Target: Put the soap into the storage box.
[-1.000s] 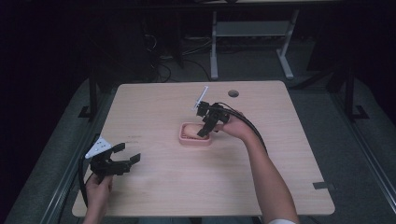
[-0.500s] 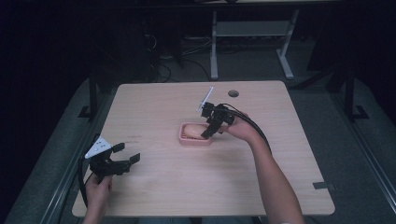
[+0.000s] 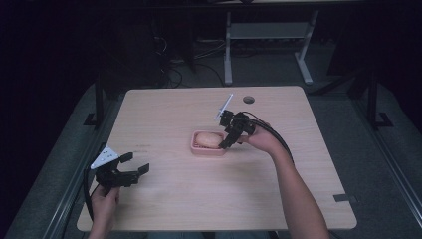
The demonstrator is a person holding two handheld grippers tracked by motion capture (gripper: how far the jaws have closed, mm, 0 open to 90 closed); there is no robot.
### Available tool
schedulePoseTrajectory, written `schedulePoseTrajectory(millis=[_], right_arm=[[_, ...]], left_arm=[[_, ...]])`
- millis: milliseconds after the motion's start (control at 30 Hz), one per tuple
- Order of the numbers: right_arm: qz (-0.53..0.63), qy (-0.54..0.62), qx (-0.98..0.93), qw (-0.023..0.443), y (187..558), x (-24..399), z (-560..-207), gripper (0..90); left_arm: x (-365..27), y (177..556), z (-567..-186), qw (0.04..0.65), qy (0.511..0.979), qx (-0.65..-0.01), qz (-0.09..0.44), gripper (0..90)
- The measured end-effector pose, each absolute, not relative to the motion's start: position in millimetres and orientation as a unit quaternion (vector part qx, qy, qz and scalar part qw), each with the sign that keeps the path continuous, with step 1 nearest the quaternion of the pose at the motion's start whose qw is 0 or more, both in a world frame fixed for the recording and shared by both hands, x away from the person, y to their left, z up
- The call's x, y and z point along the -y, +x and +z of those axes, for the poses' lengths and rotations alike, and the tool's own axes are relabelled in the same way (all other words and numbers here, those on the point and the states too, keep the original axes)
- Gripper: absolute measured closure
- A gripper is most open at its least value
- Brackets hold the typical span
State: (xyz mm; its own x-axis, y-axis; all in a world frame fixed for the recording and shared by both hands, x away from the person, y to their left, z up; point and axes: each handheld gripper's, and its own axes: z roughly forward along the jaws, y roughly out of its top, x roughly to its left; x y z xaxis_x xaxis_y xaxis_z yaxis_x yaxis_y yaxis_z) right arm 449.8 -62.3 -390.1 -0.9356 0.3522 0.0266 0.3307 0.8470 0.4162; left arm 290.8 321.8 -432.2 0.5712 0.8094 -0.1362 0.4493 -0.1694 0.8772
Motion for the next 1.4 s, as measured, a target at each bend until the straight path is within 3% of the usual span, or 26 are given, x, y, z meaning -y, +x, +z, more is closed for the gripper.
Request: schedulePoseTrajectory(millis=[1400], right_arm=[[0.232, 0.213, -0.949, 0.024, 417, 114, -399, 25.5]], left_arm=[[-320, 291, -433, 0.482, 0.745, -0.423, 0.185, 14.2]])
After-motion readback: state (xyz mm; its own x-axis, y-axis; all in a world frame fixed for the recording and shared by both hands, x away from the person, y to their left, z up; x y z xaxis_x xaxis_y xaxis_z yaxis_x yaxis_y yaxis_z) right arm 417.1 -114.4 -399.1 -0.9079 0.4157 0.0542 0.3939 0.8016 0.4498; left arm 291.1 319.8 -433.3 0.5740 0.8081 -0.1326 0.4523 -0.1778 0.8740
